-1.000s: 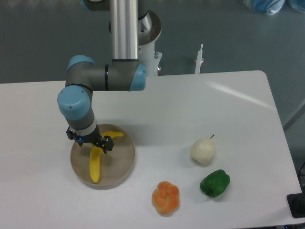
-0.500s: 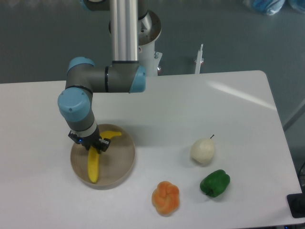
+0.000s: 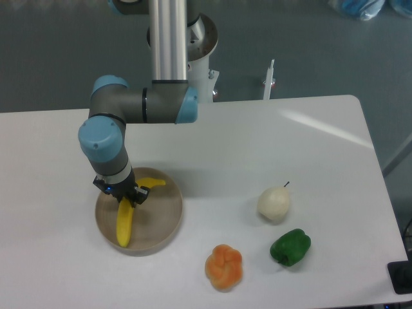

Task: Pick up the banana from the plate
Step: 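Lift the banana up off the plate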

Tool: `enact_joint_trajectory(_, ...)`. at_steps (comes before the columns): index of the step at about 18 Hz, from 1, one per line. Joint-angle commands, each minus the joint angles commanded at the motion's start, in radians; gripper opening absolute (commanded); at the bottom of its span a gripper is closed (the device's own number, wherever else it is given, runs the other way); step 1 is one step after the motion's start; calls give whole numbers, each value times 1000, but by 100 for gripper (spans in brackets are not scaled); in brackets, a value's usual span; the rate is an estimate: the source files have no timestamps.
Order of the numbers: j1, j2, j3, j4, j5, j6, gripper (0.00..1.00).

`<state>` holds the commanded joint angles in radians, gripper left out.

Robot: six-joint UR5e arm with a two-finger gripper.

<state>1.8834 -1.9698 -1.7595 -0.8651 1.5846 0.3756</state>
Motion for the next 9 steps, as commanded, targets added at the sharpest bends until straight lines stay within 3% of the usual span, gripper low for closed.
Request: enact_joint_trajectory(9,192,101,15,-18,61,297,32)
